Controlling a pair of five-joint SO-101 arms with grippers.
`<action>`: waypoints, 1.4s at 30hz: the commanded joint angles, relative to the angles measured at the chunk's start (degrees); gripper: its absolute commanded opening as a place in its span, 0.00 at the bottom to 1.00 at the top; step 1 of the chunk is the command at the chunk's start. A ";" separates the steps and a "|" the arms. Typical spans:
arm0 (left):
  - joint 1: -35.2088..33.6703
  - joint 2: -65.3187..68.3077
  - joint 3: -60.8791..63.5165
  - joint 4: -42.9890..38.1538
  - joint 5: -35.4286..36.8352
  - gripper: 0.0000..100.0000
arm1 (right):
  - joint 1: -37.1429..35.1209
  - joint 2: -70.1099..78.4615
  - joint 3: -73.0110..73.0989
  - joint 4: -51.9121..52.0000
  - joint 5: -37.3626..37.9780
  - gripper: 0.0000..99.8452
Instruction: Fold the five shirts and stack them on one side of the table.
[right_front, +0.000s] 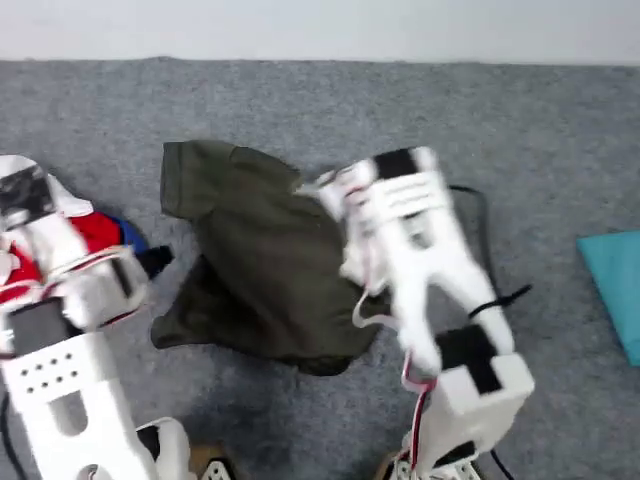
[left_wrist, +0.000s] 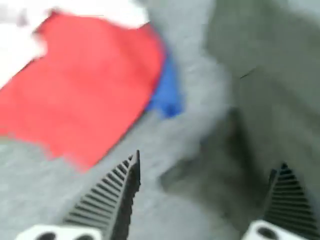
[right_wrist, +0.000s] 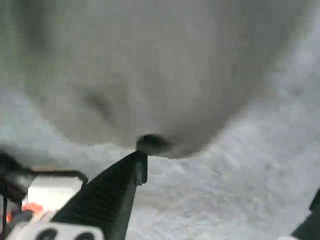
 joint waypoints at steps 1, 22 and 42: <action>-11.96 -0.62 -0.31 1.93 -6.24 0.38 | -10.24 -7.52 5.36 2.51 2.02 0.46; -34.90 -1.14 13.41 -10.64 -17.58 0.38 | -24.31 -12.88 26.64 -5.49 3.16 0.45; -34.55 -1.14 13.23 0.62 -17.85 0.38 | 1.54 7.34 1.76 2.59 2.90 0.01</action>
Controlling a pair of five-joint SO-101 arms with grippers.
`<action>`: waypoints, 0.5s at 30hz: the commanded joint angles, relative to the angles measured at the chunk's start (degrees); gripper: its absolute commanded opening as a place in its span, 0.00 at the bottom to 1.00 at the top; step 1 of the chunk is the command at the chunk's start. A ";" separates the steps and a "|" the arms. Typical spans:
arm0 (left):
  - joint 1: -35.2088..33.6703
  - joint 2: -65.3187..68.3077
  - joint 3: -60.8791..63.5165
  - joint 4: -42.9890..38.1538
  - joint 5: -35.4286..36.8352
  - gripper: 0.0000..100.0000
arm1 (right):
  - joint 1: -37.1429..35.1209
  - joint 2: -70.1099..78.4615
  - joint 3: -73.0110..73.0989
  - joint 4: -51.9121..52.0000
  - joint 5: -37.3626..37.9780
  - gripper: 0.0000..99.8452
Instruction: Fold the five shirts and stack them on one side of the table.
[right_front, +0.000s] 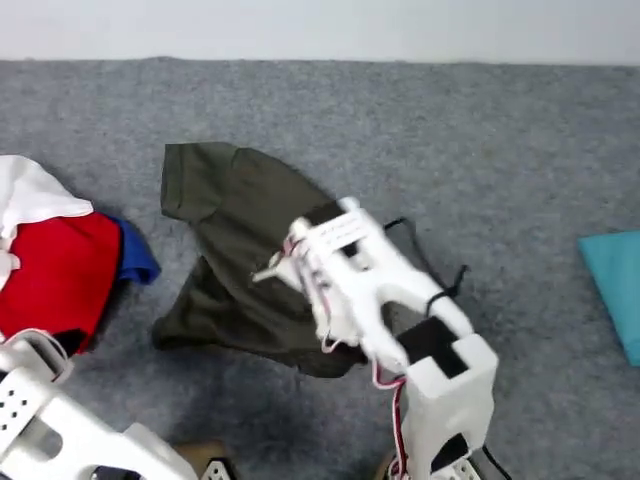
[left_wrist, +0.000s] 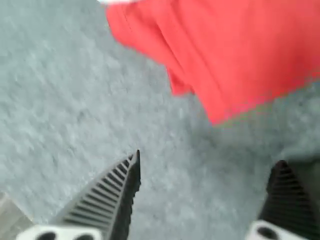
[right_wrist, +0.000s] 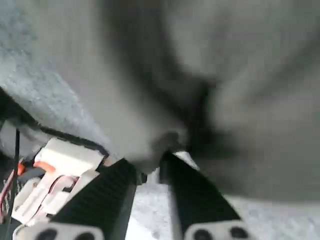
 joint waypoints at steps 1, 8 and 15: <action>0.18 -1.14 -0.48 4.57 -0.62 0.38 | 7.52 -4.18 -4.40 2.59 0.26 0.01; 0.18 -1.14 -0.22 4.66 -0.62 0.38 | 25.19 -18.68 -4.57 2.33 0.62 0.01; 0.26 -1.14 -0.13 4.75 -0.62 0.38 | 55.34 -23.96 -4.22 -8.04 3.34 0.01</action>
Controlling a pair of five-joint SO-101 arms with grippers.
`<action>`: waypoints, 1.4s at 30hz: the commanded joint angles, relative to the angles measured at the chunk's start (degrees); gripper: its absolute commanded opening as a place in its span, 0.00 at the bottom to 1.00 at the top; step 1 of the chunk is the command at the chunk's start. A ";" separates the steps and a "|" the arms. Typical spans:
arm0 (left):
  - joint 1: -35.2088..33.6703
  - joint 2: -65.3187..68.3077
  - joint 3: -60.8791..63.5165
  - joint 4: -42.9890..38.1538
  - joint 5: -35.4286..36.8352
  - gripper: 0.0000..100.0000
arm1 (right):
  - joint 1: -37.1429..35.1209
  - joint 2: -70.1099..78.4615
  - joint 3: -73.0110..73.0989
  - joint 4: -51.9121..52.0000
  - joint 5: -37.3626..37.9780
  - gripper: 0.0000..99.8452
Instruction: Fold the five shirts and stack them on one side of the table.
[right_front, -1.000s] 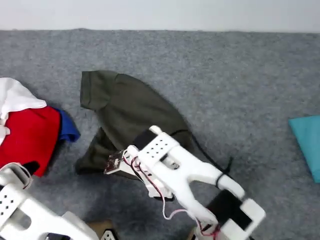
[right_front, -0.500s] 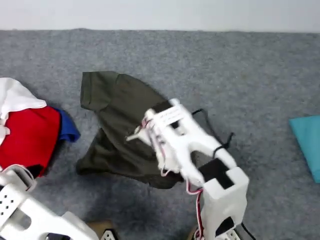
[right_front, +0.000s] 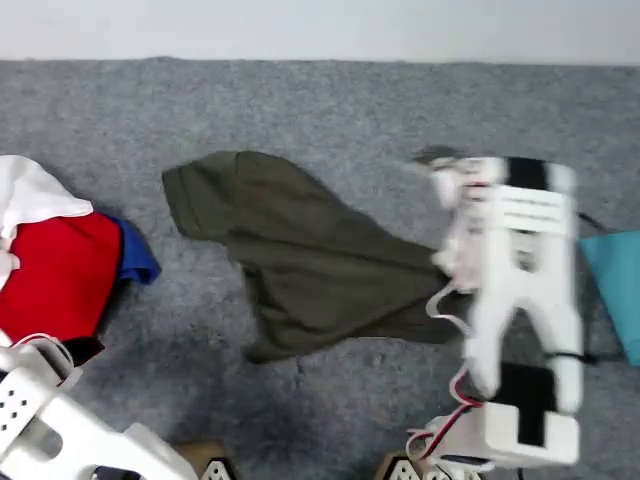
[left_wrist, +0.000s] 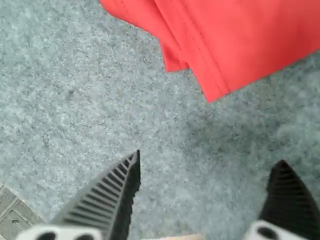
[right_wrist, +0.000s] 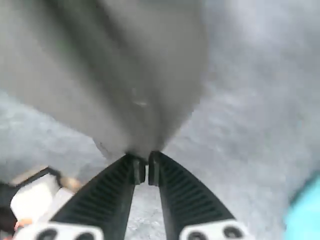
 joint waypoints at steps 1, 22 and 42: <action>0.26 -1.14 -0.13 0.44 -0.62 0.38 | 16.75 -2.24 -1.58 -8.92 0.70 0.01; 7.12 -1.14 -0.13 0.44 -0.26 0.38 | -26.77 -11.65 20.40 4.88 20.84 0.37; 6.68 -1.14 -0.04 0.62 -0.26 0.38 | -58.33 1.10 28.22 -11.12 6.77 0.43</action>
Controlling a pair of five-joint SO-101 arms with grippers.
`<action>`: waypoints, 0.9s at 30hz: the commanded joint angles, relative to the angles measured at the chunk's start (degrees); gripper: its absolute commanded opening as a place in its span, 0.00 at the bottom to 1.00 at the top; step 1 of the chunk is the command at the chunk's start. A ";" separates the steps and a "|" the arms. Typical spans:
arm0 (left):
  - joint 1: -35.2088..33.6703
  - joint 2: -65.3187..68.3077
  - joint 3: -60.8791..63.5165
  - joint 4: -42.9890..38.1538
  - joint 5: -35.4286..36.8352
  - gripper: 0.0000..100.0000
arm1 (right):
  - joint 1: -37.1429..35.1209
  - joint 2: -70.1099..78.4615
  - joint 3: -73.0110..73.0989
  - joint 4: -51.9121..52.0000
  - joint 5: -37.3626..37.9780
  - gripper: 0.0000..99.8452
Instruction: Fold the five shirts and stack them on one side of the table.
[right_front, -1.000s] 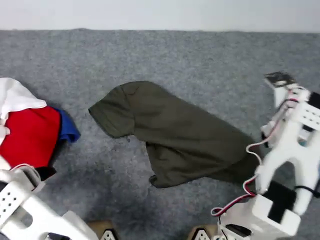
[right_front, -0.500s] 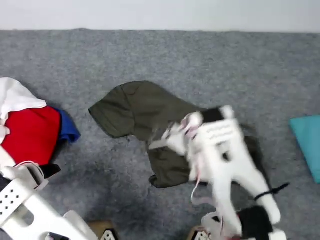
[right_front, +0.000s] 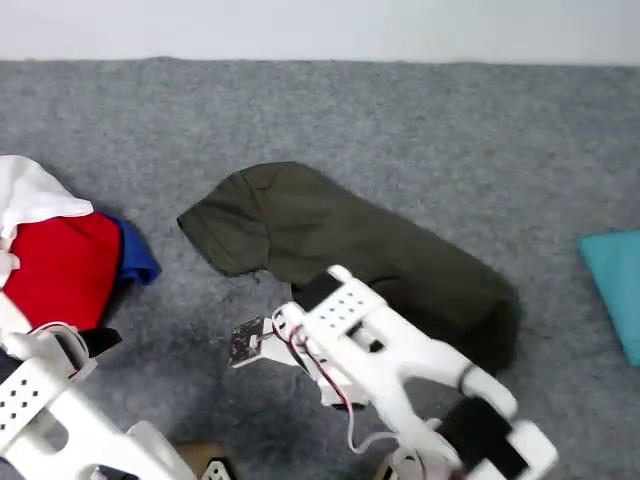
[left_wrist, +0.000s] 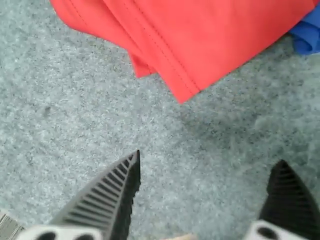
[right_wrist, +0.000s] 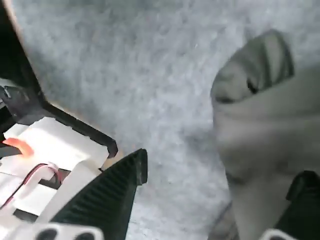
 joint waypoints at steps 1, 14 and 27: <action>-0.09 -1.14 -0.22 0.62 -0.26 0.38 | 0.57 7.69 -7.65 -1.36 -0.53 0.43; -0.09 -1.14 -0.31 1.58 -0.18 0.38 | 13.32 30.11 -30.15 -0.31 4.31 0.06; 0.00 -1.14 -0.31 1.58 -0.18 0.38 | 29.14 24.57 -55.12 14.46 5.19 0.05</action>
